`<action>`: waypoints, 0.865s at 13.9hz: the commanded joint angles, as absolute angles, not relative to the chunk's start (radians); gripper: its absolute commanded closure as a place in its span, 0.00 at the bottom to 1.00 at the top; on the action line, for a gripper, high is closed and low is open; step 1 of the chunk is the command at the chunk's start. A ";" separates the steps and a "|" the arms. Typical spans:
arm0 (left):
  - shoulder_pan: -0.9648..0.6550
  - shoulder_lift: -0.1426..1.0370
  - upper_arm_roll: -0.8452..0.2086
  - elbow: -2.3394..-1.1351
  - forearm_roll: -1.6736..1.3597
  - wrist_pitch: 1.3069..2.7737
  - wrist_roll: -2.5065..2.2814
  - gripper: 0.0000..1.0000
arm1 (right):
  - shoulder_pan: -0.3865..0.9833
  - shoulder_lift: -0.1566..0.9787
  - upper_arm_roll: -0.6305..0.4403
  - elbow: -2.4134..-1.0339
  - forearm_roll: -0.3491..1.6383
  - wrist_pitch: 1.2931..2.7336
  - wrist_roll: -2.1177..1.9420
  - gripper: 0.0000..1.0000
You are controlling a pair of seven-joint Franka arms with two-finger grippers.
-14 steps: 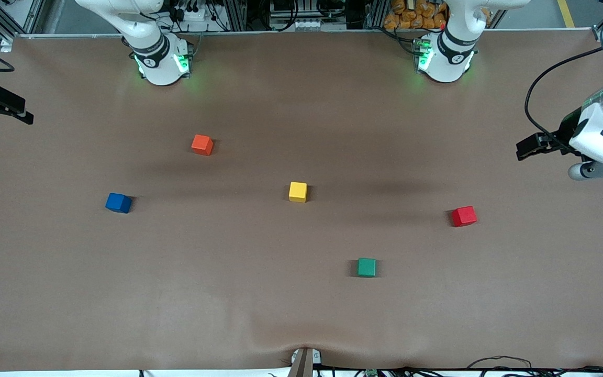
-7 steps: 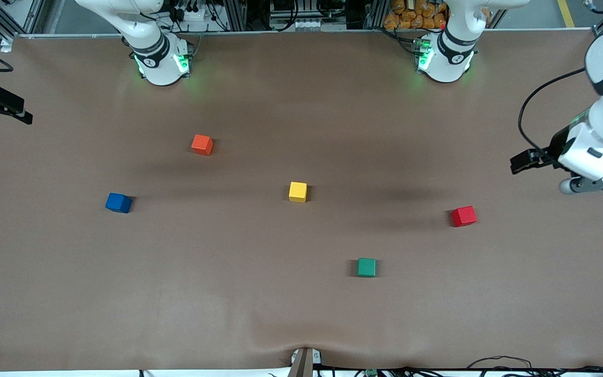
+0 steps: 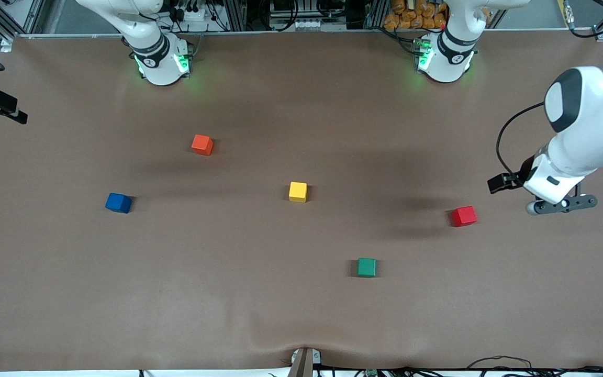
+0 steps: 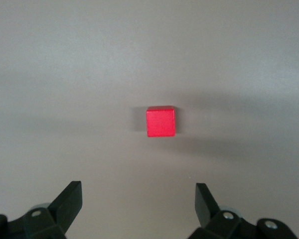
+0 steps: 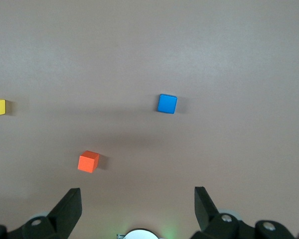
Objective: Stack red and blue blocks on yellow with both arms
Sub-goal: 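Move the left gripper over the red cube and lower it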
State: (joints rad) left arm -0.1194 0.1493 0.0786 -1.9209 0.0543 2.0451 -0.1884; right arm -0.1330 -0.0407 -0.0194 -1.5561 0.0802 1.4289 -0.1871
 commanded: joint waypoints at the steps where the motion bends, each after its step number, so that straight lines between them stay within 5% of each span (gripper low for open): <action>1: -0.114 0.140 0.080 -1.998 0.052 2.168 -0.172 0.00 | -0.156 -0.057 -0.003 -1.566 0.100 1.424 -0.193 0.00; 12: -0.126 0.293 0.077 -2.025 0.052 2.327 -0.195 0.00 | -0.153 -0.013 0.000 -1.516 0.100 1.424 -0.195 0.00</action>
State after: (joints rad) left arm -0.1174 0.2668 0.0775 -2.0308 0.0543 2.3118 -0.1898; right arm -0.1330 -0.0399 -0.0088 -1.5533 0.0843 1.4325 -0.1876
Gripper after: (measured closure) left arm 0.000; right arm 0.000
